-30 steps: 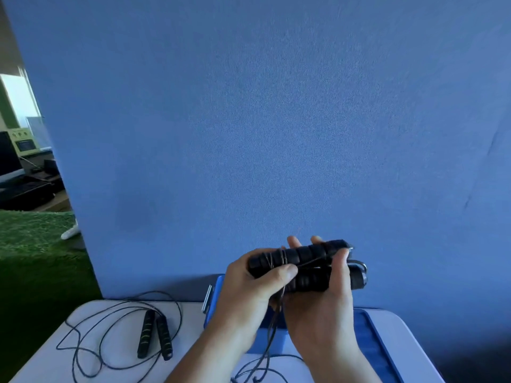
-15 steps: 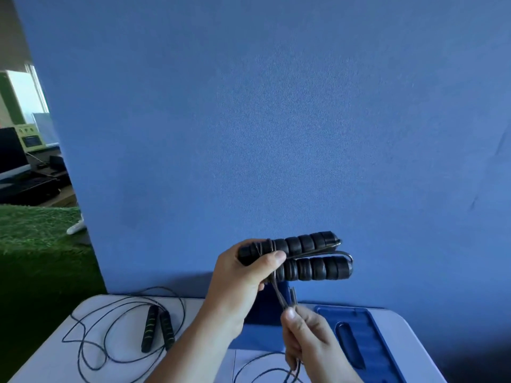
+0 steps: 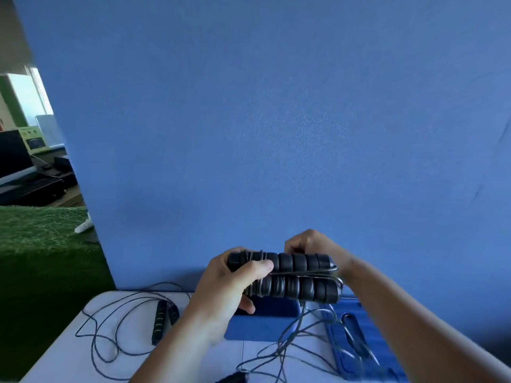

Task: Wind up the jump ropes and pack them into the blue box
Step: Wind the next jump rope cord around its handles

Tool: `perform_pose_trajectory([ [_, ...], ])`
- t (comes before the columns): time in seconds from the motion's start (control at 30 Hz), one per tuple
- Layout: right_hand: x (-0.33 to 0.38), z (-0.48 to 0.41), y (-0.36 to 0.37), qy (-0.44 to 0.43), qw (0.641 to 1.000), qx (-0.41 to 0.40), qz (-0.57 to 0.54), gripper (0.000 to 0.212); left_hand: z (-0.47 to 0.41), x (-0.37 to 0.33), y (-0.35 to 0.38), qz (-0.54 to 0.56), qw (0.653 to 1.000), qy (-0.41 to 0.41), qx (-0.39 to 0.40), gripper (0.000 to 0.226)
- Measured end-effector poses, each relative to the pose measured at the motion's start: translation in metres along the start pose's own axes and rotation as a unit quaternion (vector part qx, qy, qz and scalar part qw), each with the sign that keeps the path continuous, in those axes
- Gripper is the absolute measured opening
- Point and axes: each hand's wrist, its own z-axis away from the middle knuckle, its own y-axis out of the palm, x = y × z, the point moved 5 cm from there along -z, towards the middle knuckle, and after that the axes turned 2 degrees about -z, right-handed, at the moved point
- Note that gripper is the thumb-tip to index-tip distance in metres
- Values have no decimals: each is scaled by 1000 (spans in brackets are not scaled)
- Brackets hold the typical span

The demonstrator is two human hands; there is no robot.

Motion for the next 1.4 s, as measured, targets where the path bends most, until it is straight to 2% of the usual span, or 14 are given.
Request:
perform_pose_trajectory([
  [0.1,23,-6,-3,-3,998,19,62,30,3,1,-6,-12,1000,0,1,22],
  [0.27,43,-6,4,20,992,102,71,32,1,14,-16,-66,998,-17,-3,44],
  [0.4,57,-5,12,20,985,88,145,32,-1,33,-18,-104,994,-33,-9,39],
  [0.47,55,-2,17,45,988,71,130,31,-2,38,-20,-127,991,-31,-20,38],
  [0.57,52,8,27,89,995,45,27,27,-4,39,-23,-134,989,-31,-59,41],
  [0.67,49,19,39,89,992,7,-94,21,-6,39,-24,-85,990,-51,-102,37],
  [0.77,44,34,49,64,980,-71,-177,7,-6,37,-19,-18,989,-76,-123,27],
  [0.9,42,58,67,26,970,-152,-187,6,-4,32,-9,78,982,-99,-142,27],
  [1.03,35,71,76,7,960,-208,-186,10,-2,23,-1,112,979,-92,-146,27],
  [1.1,32,77,80,-3,957,-217,-195,11,-1,20,3,139,974,-94,-153,28],
  [1.23,23,83,89,-18,960,-193,-201,31,1,19,11,201,958,-119,-169,27],
  [1.3,16,82,87,-31,952,-192,-237,26,2,21,12,228,953,-126,-157,26],
  [1.4,18,81,73,-89,951,-201,-217,18,5,19,12,237,958,-122,-102,27],
])
